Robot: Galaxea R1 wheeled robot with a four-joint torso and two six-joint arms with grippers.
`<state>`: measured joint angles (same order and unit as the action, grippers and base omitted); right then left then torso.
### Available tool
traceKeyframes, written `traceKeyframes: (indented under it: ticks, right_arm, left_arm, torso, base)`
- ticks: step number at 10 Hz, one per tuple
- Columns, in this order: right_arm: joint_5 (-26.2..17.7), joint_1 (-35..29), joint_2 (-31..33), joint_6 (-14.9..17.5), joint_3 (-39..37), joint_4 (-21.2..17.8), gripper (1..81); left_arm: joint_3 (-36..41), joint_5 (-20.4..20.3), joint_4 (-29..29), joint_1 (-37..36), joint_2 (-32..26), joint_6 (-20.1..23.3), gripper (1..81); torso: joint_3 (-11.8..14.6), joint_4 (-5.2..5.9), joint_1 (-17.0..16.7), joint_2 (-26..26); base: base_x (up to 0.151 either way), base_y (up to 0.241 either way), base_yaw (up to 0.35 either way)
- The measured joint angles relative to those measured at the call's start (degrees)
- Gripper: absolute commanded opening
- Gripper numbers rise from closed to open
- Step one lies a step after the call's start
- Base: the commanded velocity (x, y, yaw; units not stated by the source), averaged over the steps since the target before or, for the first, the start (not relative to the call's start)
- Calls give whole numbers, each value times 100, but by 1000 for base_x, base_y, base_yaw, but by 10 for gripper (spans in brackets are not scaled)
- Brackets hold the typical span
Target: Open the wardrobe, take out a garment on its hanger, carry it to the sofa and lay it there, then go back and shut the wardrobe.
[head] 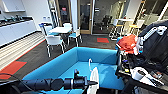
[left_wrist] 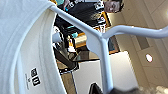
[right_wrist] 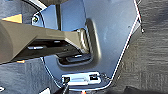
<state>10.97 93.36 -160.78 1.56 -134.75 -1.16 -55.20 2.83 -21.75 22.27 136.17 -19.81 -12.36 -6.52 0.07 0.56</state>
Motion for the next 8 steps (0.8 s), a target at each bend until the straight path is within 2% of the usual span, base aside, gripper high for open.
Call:
traceKeyframes:
  ticks: [8]
  right_arm:
    - [0, -17, -2, 12, -2, 0, 811]
  left_arm:
    - [2, 4, 12, 82, -63, 2, 10]
  torso:
    - [0, 0, 0, 0]
  base:
    - [0, 0, 0]
